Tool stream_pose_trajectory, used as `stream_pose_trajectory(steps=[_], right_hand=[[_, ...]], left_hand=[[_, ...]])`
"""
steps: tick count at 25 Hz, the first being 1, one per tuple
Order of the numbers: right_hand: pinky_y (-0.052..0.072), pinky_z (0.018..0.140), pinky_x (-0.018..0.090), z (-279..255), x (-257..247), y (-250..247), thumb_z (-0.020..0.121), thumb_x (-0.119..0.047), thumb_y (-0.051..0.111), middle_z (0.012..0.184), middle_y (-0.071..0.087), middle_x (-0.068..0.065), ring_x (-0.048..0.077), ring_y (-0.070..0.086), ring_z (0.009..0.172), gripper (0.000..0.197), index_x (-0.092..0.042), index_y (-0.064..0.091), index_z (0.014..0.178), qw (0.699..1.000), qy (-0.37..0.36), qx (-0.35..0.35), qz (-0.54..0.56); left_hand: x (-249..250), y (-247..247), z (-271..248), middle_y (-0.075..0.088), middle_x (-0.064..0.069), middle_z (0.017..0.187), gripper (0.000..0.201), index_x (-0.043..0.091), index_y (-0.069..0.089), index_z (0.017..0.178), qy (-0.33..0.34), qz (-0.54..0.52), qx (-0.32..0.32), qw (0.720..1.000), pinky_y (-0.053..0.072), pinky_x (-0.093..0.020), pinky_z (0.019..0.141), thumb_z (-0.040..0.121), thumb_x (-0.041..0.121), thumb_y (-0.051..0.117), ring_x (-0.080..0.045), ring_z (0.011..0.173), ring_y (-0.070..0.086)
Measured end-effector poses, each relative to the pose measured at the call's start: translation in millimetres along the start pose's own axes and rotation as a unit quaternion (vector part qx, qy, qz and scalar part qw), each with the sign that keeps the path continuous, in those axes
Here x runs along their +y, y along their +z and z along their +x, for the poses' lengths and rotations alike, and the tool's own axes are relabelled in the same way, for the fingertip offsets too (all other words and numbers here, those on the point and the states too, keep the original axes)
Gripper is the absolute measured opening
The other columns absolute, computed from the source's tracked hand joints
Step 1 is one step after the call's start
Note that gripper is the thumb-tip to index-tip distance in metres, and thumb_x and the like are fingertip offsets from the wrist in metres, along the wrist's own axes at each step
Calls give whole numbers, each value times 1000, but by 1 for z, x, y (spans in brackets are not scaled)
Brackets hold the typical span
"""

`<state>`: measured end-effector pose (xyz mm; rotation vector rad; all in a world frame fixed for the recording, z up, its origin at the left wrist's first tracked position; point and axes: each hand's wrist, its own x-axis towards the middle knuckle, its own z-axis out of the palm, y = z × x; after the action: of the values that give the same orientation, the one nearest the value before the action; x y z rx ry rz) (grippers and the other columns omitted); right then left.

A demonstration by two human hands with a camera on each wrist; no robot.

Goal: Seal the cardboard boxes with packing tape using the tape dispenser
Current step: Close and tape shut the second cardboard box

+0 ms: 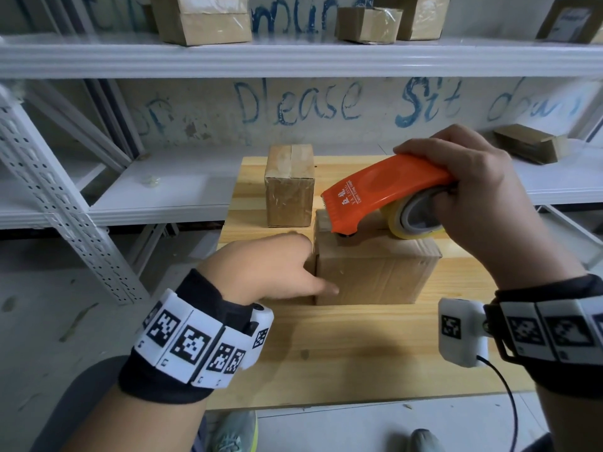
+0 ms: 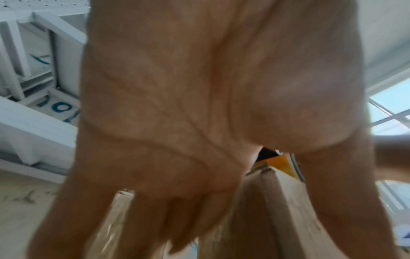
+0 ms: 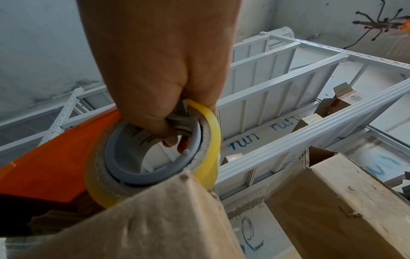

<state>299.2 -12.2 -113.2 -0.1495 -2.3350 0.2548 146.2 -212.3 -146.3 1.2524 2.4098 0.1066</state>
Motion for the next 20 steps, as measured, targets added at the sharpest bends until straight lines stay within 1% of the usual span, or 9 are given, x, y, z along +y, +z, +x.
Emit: stream_pose_trajectory(steps=[2, 3, 5, 7, 9, 11, 15, 18, 20], right_hand=[[52, 84, 45, 0, 0, 0, 68, 18, 60, 111, 58, 12, 28, 58, 100, 63, -11, 66, 124, 1000, 1, 0, 2], [52, 85, 45, 0, 0, 0, 68, 17, 60, 112, 58, 12, 29, 58, 100, 63, -12, 66, 124, 1000, 2, 0, 2], [51, 85, 47, -1, -1, 0, 68, 16, 58, 112, 58, 12, 30, 57, 101, 63, -12, 66, 124, 1000, 4, 0, 2], [51, 85, 49, 0, -1, 0, 68, 16, 58, 111, 58, 12, 31, 57, 101, 63, -12, 66, 124, 1000, 4, 0, 0], [51, 85, 49, 0, -1, 0, 69, 16, 57, 111, 58, 12, 30, 57, 101, 63, -12, 66, 124, 1000, 2, -2, 2], [50, 86, 49, 0, -1, 0, 70, 15, 56, 112, 58, 10, 28, 57, 102, 63, -14, 65, 124, 1000, 4, 0, -5], [51, 86, 48, 0, -2, 0, 71, 13, 56, 112, 58, 11, 28, 57, 102, 61, -14, 65, 125, 1000, 3, -2, -6], [52, 85, 48, -1, -2, 1, 73, 13, 58, 113, 58, 12, 29, 57, 102, 59, -13, 64, 125, 1000, 3, -1, -8], [52, 84, 47, -1, -1, 1, 73, 15, 58, 113, 58, 11, 28, 57, 101, 60, -13, 64, 125, 1000, 6, 3, -4]], left_hand=[[2, -2, -1, 45, -3, 149, 89, 30, 38, 147, 21, -32, 41, 998, 48, -44, 102, 74, 71, 70, -24, 123, 57], [3, -3, -1, 40, 1, 153, 92, 33, 33, 149, 42, -66, 55, 995, 46, -42, 104, 74, 67, 75, -21, 127, 53], [5, -1, 1, 51, 8, 142, 89, 34, 33, 146, 62, -111, 45, 991, 46, -39, 104, 74, 61, 78, -17, 125, 54], [7, 2, 3, 62, 4, 126, 90, 23, 34, 145, 49, -93, 18, 994, 50, -40, 98, 76, 61, 77, -18, 114, 60], [7, 4, 3, 65, 2, 108, 76, 19, 45, 136, 34, -49, -4, 998, 54, -41, 90, 79, 61, 74, -18, 97, 63], [4, 4, 3, 66, 2, 100, 59, 22, 55, 122, 37, -51, -9, 998, 54, -40, 88, 81, 59, 73, -17, 90, 63], [-5, 4, 2, 71, 8, 108, 43, 34, 65, 114, 63, -135, 13, 989, 52, -44, 95, 77, 53, 78, -16, 99, 66], [-5, 6, 1, 69, 16, 116, 45, 35, 63, 121, 89, -183, 12, 979, 48, -37, 102, 81, 41, 81, -9, 107, 63], [-4, 5, 1, 64, 18, 124, 49, 37, 57, 127, 93, -196, 13, 976, 44, -34, 107, 83, 39, 79, -8, 114, 59]])
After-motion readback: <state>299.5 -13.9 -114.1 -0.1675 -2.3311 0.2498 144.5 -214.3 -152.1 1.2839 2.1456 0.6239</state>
